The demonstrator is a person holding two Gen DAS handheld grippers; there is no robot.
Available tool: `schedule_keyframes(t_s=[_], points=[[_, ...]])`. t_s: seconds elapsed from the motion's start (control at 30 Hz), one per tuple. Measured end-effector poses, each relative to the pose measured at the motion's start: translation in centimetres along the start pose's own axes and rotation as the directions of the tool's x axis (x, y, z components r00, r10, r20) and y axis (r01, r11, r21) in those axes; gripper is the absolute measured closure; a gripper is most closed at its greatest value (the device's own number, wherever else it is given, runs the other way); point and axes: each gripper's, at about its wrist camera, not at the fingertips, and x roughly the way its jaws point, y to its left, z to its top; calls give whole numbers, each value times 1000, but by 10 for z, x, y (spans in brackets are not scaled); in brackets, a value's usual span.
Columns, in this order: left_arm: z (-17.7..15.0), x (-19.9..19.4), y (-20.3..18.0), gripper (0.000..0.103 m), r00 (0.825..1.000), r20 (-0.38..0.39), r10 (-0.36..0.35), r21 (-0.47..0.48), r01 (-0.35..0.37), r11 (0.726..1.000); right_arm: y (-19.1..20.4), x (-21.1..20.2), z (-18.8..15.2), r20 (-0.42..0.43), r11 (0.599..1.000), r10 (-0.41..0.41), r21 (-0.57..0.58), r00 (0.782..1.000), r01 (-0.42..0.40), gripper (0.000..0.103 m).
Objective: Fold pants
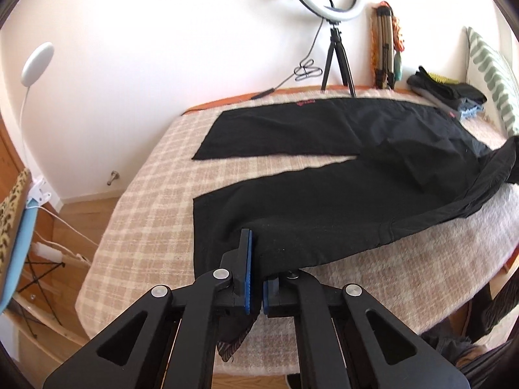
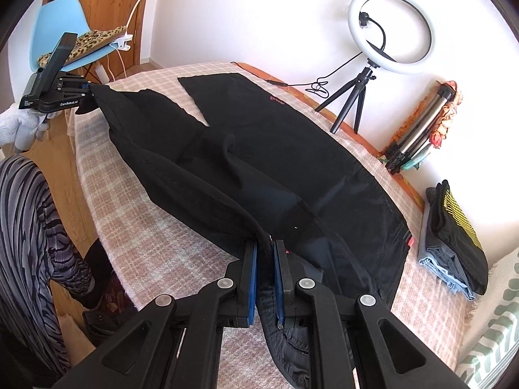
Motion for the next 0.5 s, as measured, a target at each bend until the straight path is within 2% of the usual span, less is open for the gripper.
schedule_keyframes(t_s=[0.23, 0.37, 0.5], points=[[41, -24, 3, 101, 995, 102, -10, -4, 10, 1000, -14, -26, 15, 78, 996, -84, -8, 993, 85, 96], [63, -35, 4, 101, 988, 154, 14, 28, -19, 999, -25, -35, 32, 116, 992, -121, -10, 986, 123, 97], [85, -36, 8, 101, 985, 169, 15, 27, -19, 999, -39, -35, 48, 140, 988, -145, -25, 979, 150, 97]])
